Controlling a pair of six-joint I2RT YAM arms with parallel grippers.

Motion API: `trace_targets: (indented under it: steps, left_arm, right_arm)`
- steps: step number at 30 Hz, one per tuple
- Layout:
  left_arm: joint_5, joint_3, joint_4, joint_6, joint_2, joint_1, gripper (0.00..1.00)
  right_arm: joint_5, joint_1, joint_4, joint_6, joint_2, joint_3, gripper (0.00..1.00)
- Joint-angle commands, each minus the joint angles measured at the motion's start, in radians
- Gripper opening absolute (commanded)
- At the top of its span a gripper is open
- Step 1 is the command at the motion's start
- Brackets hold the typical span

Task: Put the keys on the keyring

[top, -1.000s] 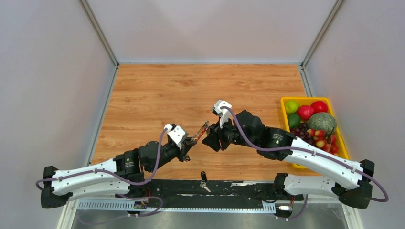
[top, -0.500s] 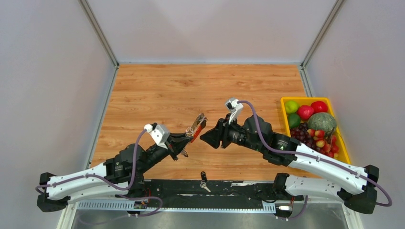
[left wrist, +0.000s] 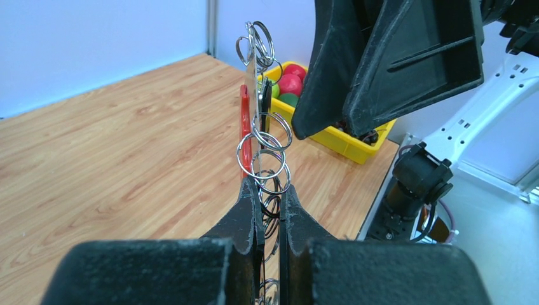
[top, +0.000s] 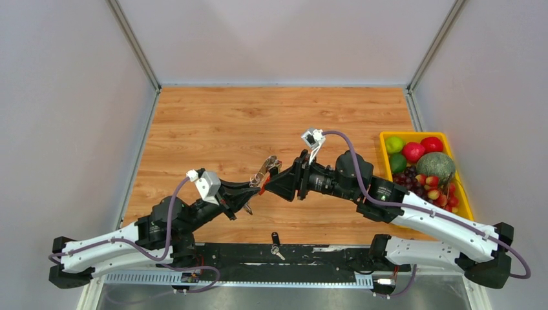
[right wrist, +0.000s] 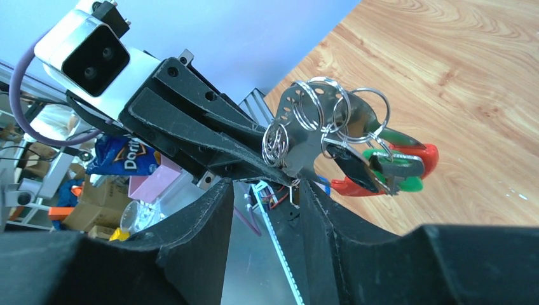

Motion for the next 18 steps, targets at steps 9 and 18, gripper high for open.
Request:
trace_targets:
  steps: [9, 18]
  left_arm:
    - [0.015, -0.001, 0.078, -0.013, -0.03, 0.004, 0.0]
    - [0.018, -0.005, 0.089, -0.017, -0.027, 0.004, 0.0]
  right_arm:
    - [-0.031, 0.003, 0.16, 0.123, 0.056, -0.003, 0.43]
    - [-0.012, 0.003, 0.176, 0.135, 0.073, 0.007, 0.37]
